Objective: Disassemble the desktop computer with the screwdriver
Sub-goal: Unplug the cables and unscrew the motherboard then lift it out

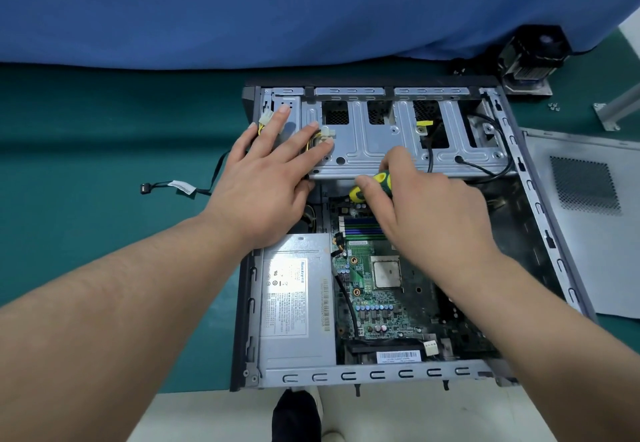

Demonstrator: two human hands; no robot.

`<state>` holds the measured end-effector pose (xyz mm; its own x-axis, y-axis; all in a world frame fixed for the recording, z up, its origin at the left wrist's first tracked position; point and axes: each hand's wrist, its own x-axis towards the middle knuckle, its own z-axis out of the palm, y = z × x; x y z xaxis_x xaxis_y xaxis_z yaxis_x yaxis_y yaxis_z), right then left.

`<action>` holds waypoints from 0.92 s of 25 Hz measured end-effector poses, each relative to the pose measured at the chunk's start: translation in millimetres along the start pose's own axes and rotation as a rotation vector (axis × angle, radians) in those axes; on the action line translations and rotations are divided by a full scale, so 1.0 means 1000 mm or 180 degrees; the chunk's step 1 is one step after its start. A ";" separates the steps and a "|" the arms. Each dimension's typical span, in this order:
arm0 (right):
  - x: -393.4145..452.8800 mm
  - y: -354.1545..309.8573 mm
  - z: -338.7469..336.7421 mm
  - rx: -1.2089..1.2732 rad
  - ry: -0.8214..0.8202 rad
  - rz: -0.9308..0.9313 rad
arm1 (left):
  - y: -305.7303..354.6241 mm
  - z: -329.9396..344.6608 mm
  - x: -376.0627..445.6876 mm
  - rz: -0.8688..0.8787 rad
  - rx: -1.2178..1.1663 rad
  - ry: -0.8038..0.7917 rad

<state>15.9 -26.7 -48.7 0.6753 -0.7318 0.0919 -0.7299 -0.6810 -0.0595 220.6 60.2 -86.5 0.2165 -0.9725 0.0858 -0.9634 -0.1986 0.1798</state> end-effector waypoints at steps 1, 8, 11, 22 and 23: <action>0.002 0.001 -0.002 -0.0027 -0.0081 -0.0088 | 0.000 0.000 0.000 0.0000 0.0002 -0.0005; 0.010 0.002 -0.014 0.0559 -0.0376 -0.0441 | 0.000 0.001 0.001 -0.0006 -0.0011 -0.0019; 0.006 -0.002 -0.013 0.0794 -0.0327 -0.0376 | 0.001 0.001 0.001 -0.0016 -0.0007 -0.0029; 0.009 0.000 -0.012 0.0101 -0.0220 -0.0692 | 0.001 0.001 0.001 -0.0005 -0.0002 -0.0014; 0.008 0.001 -0.014 0.0000 -0.0201 -0.0657 | 0.001 0.001 0.001 -0.0009 0.0013 -0.0016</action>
<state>19.0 -32.4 -34.3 0.8158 -0.5770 0.0396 -0.5753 -0.8166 -0.0460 219.7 59.2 -87.4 0.2183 -0.9726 0.0803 -0.9635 -0.2017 0.1761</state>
